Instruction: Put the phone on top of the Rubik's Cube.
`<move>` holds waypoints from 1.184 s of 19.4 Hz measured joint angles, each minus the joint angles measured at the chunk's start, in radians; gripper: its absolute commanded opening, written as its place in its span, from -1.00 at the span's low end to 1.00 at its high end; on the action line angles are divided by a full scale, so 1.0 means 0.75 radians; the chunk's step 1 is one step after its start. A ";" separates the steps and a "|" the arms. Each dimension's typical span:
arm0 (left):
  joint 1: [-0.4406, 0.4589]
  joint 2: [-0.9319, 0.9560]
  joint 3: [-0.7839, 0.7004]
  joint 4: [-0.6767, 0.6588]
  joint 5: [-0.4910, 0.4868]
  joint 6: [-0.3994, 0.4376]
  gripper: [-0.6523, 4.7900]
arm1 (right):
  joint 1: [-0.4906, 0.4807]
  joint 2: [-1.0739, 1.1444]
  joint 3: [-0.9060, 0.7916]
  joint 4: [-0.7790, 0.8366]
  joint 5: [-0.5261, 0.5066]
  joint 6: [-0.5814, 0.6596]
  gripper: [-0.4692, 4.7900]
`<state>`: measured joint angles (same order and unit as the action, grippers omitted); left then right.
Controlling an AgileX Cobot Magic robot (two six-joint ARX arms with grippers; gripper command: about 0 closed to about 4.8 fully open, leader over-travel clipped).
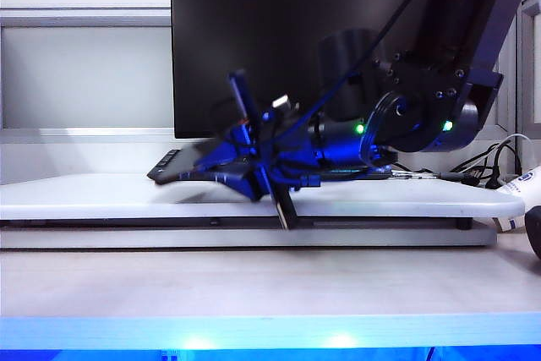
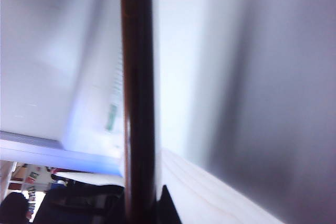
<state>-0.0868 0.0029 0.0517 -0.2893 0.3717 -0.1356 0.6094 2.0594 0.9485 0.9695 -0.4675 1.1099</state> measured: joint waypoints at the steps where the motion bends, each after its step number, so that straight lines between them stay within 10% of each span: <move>1: 0.000 0.001 0.000 -0.001 0.000 0.000 -0.78 | -0.008 -0.003 0.001 0.018 0.000 0.000 -0.85; 23: 0.000 0.001 0.001 -0.002 0.000 0.000 -0.78 | -0.291 -0.107 0.124 -0.071 -0.061 -0.001 -0.85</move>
<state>-0.0868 0.0032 0.0521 -0.2905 0.3717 -0.1356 0.3908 1.9793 1.0412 0.9165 -0.5129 1.1095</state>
